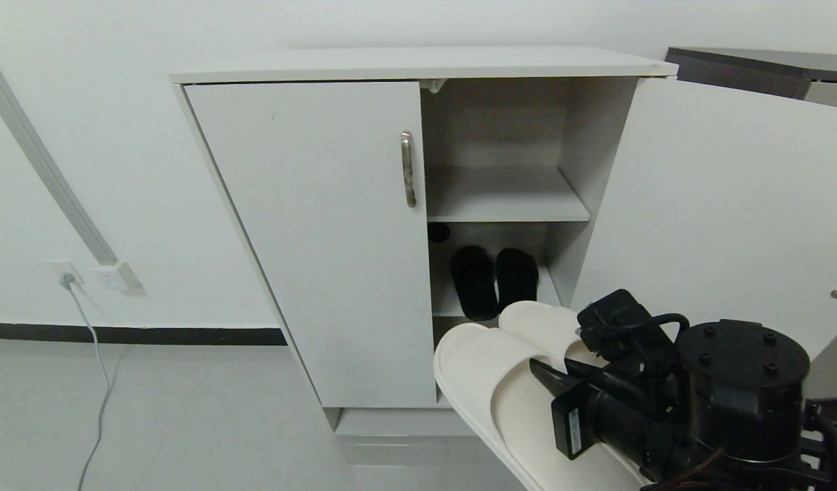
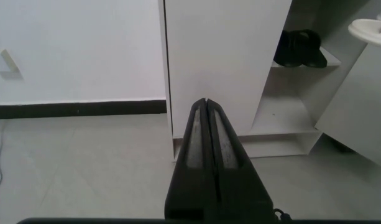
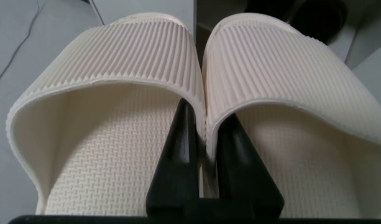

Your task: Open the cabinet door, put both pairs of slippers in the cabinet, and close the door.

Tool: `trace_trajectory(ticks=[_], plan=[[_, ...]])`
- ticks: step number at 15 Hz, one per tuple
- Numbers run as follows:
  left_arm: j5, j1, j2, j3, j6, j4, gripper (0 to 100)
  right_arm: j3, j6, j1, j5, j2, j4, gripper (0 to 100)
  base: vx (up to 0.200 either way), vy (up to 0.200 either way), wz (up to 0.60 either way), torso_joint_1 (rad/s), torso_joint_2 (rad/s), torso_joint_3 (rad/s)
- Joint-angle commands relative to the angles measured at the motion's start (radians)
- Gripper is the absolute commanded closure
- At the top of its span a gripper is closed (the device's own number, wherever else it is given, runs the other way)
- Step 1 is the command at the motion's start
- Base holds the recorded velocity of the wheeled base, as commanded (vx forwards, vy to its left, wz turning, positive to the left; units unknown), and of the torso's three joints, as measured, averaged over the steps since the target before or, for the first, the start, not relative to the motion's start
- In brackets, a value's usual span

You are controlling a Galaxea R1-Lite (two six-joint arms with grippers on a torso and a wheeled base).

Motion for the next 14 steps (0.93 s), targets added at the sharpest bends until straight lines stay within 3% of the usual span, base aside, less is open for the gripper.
trace_trajectory(ticks=[1,7,9,11,14], plan=[[0.000,0.000,0.000,0.000,0.000,0.000,100,0.001,-0.001,0.002,0.000,0.003,-0.006,100,0.000,0.000,0.00,0.000,0.00,0.000],[0.000,0.000,0.000,0.002,0.000,0.000,100,-0.005,-0.016,0.002,0.000,0.053,-0.075,100,0.000,0.000,0.00,0.000,0.00,0.000],[0.000,0.000,0.000,0.000,0.000,0.000,100,0.002,-0.045,-0.002,-0.003,0.098,-0.168,100,0.000,0.000,0.00,0.000,0.00,0.000],[0.000,0.000,0.000,0.000,0.000,0.000,100,0.014,-0.073,-0.004,0.000,0.102,-0.179,100,0.000,0.000,-0.60,0.000,0.00,0.005],[0.000,0.000,0.000,0.000,0.000,0.000,100,0.010,-0.076,-0.004,0.000,0.116,-0.181,100,0.000,0.000,0.00,0.000,0.00,0.000]])
